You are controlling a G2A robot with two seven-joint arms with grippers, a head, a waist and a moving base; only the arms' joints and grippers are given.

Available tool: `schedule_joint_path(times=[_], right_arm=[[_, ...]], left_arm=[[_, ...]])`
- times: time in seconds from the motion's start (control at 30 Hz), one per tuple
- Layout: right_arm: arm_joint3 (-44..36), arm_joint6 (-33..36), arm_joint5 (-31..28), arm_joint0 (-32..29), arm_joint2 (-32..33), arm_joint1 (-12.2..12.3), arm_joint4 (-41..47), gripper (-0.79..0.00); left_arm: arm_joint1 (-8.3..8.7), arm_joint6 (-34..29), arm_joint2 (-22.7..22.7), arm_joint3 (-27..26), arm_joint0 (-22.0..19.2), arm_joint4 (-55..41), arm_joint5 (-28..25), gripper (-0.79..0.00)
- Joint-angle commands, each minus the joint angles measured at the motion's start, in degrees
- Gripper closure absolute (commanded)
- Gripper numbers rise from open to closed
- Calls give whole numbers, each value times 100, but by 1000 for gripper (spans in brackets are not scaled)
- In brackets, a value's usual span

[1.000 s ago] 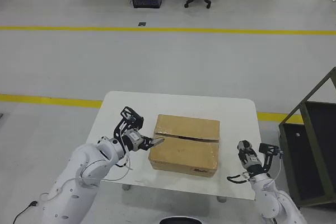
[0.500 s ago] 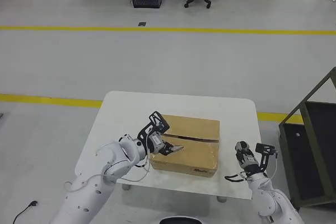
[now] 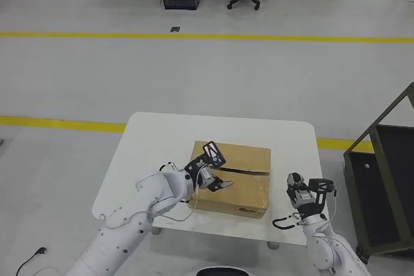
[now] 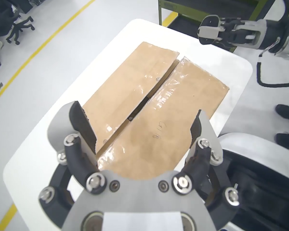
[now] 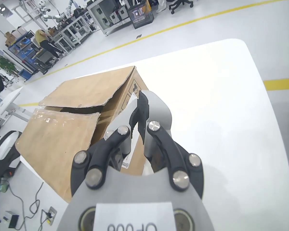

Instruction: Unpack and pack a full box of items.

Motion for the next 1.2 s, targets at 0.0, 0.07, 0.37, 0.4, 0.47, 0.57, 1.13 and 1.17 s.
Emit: schedule_joint_path(times=[0.0, 0.07, 0.37, 0.4, 0.47, 0.57, 1.13, 1.17], right_arm=[[-7, -170, 157, -7, -44, -9, -315, 0], [-6, -242, 264, -12, -73, -22, -409, 0], [-89, -323, 473, -65, -48, -60, -484, 0], [-98, -326, 481, -68, -39, -63, -485, 0], [-118, -341, 479, -80, -24, -69, -491, 0], [-136, -342, 482, -93, -3, -76, -505, 0], [-163, -306, 551, -90, 29, -138, -512, 0], [-174, -301, 553, -94, 36, -141, -509, 0]], left_arm=[[-105, 28, 356, 357, -304, 314, 34, -785], [-208, 39, 577, 690, -532, 405, 120, -785], [-621, -154, 1410, 1704, -1256, 1196, 389, -785], [-659, -188, 1469, 1783, -1316, 1295, 443, -785], [-732, -247, 1579, 1921, -1404, 1484, 549, -785], [-818, -270, 1739, 2070, -1529, 1961, 765, -770], [-1077, 25, 1730, 2550, -1499, 2695, 1279, 0], [-1074, 35, 1690, 2547, -1490, 2686, 1240, 0]])
